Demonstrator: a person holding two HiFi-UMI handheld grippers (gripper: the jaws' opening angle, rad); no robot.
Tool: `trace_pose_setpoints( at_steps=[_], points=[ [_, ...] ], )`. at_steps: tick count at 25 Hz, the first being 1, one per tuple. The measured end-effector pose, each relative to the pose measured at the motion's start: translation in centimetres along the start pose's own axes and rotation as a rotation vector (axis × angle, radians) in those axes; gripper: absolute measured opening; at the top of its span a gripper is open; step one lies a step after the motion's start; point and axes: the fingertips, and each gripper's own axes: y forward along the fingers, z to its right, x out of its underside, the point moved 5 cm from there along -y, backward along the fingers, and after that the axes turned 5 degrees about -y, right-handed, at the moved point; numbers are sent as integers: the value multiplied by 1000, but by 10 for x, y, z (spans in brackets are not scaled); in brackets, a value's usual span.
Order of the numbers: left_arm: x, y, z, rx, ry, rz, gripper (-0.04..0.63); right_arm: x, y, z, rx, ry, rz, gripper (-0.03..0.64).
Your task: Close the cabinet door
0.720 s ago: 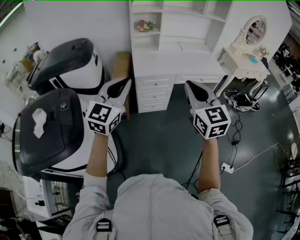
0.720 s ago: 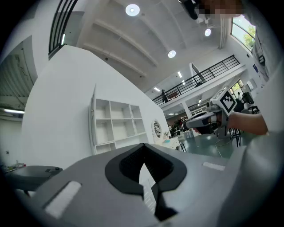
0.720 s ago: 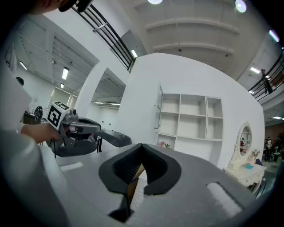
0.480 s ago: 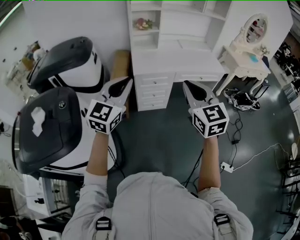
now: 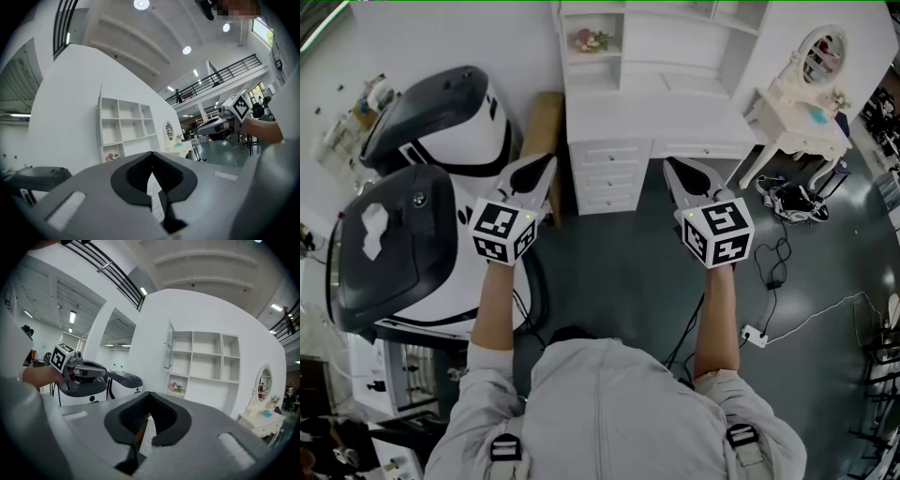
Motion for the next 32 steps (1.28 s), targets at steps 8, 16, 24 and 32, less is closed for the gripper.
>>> trace_pose_setpoints(
  at_steps=[8,16,24,32],
  points=[
    [11,20,5,-17,-26,-6,18,5,5,24,-31,-1,37,2],
    [29,60,-23,-14,-76,9,18,14,49,46,-52,13,73,2],
    [45,133,-117,-56,-52,30,18,6,143,99,-19,60,143,2],
    [37,208,-213,-55,-44,36,18,-26,257,136,-66,26,146,2]
  ],
)
